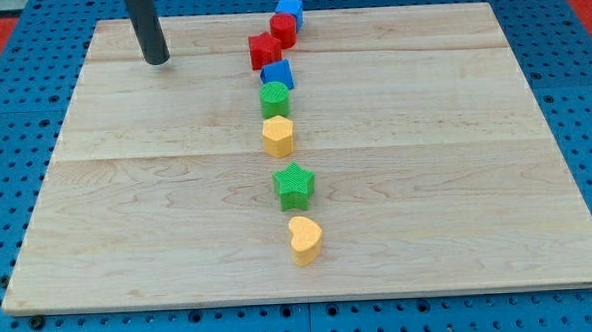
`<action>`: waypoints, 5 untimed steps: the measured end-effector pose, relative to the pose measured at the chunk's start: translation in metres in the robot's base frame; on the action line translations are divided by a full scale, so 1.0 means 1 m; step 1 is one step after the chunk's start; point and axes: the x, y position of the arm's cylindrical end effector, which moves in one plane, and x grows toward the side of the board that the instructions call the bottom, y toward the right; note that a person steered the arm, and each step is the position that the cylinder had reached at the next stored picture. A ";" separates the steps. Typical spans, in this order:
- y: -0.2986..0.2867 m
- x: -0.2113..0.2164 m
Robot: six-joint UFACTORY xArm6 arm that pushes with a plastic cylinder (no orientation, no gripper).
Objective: Push the yellow heart towards the right
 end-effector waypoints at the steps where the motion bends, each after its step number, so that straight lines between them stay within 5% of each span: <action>1: -0.003 0.012; 2: -0.003 0.096; 3: 0.057 0.164; 5: 0.099 0.272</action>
